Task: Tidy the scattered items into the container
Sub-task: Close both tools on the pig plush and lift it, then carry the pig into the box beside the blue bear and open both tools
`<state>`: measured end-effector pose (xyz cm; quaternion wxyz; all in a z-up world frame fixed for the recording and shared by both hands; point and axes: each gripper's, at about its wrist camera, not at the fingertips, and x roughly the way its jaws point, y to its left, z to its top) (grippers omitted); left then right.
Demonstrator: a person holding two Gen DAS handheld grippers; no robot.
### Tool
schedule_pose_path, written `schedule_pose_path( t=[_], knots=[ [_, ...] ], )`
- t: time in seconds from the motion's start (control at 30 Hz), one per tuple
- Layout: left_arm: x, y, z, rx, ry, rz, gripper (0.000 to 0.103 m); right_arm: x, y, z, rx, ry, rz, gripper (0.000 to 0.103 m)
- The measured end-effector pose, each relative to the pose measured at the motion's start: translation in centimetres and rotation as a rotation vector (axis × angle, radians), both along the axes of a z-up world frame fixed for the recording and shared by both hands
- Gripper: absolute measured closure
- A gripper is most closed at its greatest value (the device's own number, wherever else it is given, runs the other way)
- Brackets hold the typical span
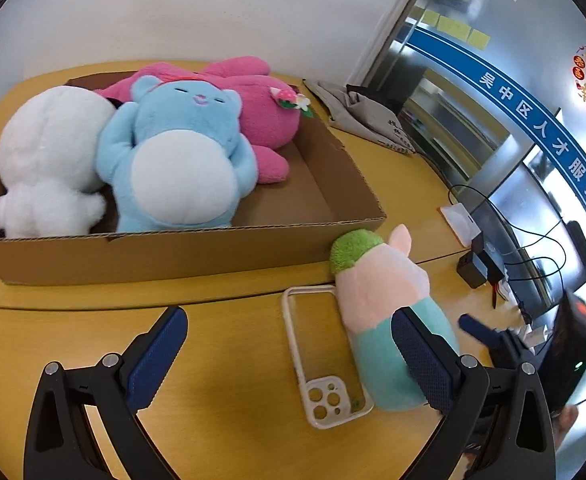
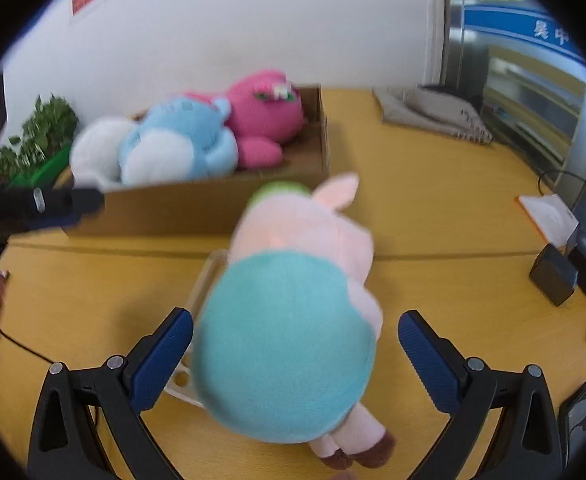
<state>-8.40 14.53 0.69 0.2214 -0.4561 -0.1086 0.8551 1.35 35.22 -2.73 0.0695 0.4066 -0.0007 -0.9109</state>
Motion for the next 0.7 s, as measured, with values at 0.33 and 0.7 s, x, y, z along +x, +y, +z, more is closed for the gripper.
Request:
schedule_pose_path(
  t=[0.33, 0.7],
  knots=[
    [-4.6, 6.4, -3.8, 0.083, -0.143, -0.161, 0.000, 1.3, 0.7, -2.0, -0.089, -0.001, 0.070, 0.021],
    [-4.3, 8.2, -3.5, 0.125, -0.154, -0.276, 0.025, 2.8, 0.0, -1.2, -0.109, 0.066, 0.100, 0.033]
  ],
)
